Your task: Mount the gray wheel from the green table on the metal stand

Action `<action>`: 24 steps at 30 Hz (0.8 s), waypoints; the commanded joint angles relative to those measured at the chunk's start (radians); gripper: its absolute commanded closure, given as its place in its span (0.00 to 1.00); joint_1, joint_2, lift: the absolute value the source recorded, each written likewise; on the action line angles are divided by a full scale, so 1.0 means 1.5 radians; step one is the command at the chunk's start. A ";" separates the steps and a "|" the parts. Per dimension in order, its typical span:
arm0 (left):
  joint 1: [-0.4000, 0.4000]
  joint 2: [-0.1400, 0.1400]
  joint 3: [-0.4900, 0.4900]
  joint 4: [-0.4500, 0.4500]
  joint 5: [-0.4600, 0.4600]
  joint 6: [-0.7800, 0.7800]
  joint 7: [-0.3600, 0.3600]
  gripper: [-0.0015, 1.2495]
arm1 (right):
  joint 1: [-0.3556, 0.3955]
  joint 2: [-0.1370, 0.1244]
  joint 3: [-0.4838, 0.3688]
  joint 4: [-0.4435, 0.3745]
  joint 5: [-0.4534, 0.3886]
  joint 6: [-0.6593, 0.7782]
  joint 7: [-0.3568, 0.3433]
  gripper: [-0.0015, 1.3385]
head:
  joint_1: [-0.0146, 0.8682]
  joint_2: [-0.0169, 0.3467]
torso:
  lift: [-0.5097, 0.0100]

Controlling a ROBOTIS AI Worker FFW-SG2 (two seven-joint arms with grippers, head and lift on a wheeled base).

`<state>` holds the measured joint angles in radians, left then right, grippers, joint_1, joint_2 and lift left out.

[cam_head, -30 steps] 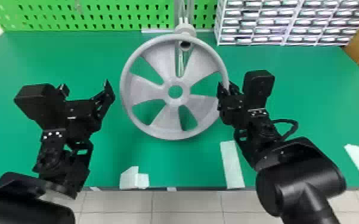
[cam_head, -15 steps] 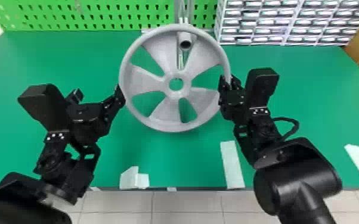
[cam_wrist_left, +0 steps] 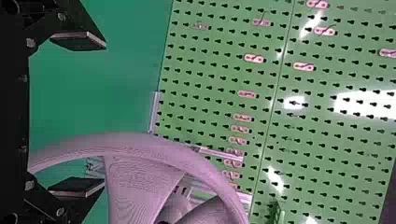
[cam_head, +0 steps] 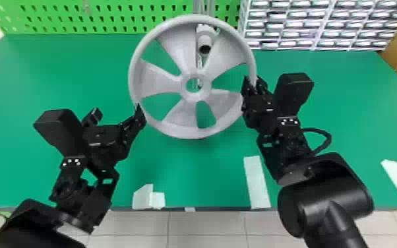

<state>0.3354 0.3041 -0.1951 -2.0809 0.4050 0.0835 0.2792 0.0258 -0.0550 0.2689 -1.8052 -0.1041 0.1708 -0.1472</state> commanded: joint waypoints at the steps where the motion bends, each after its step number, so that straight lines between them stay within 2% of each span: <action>1: -0.010 0.003 -0.013 0.011 0.009 -0.006 0.000 0.19 | -0.004 0.002 0.000 0.004 0.001 -0.009 0.000 0.88 | 1.00 0.19 | 0.79; 12: -0.048 0.003 -0.039 0.072 0.071 -0.041 -0.030 0.19 | -0.007 0.005 0.003 0.009 0.001 -0.029 0.000 0.88 | 1.00 0.19 | 0.79; 24: -0.087 0.003 -0.060 0.126 0.111 -0.073 -0.048 0.19 | -0.006 0.004 0.010 0.014 0.000 -0.057 0.000 0.88 | 1.00 0.19 | 0.79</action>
<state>0.2282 0.3083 -0.2753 -1.9224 0.5512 -0.0061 0.2133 0.0167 -0.0489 0.2799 -1.7859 -0.1025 0.0979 -0.1472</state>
